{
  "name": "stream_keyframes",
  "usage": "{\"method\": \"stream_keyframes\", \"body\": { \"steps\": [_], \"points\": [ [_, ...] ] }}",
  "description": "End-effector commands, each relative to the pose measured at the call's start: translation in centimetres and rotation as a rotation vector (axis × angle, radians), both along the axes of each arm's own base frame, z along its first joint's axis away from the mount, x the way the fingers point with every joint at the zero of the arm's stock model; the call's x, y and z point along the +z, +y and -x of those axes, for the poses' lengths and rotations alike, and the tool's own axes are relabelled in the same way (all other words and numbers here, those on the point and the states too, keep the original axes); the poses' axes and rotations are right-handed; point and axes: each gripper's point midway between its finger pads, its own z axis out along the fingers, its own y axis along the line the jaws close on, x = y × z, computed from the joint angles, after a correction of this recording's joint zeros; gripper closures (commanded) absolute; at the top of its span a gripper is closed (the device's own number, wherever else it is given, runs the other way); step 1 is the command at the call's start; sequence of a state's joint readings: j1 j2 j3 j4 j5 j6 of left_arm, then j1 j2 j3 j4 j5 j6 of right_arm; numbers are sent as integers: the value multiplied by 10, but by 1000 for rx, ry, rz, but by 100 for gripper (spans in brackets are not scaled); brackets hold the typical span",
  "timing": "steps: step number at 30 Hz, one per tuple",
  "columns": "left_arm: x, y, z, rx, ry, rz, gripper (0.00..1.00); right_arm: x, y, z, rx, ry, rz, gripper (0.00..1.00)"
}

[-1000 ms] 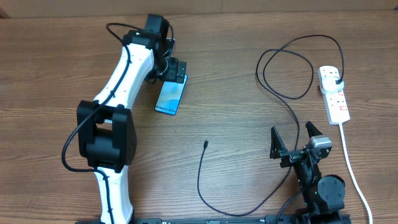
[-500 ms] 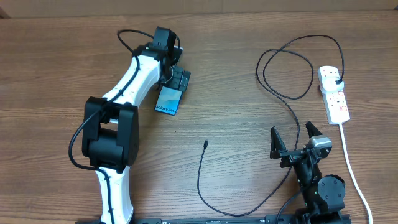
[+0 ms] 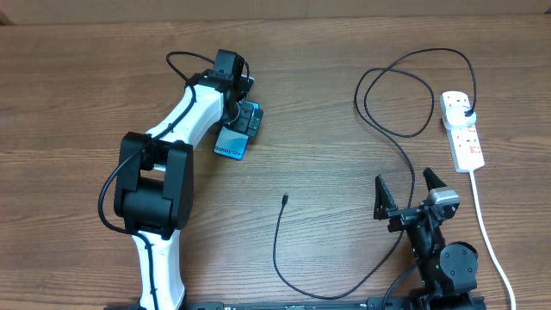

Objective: Plug charger to phone and switch on socket
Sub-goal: 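Lower the left gripper and grasp the phone's top edge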

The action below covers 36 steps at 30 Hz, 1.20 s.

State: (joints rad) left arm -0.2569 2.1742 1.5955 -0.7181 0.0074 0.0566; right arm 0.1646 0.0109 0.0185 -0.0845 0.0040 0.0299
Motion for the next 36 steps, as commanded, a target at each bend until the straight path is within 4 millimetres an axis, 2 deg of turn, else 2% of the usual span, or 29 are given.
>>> {"method": "stream_keyframes", "body": {
  "steps": [1,14,20,36],
  "points": [
    [-8,-8,5,-33,24,24,0,-3,2,0,8,0,2,0],
    [-7,-14,4,-37,17,55,0,-3,2,0,8,0,2,0],
    [-19,-11,15,-54,48,42,0,-3,2,0,8,1,2,0],
    [-19,-12,18,-70,58,37,0,-3,2,0,8,0,2,0]
  ]
}}
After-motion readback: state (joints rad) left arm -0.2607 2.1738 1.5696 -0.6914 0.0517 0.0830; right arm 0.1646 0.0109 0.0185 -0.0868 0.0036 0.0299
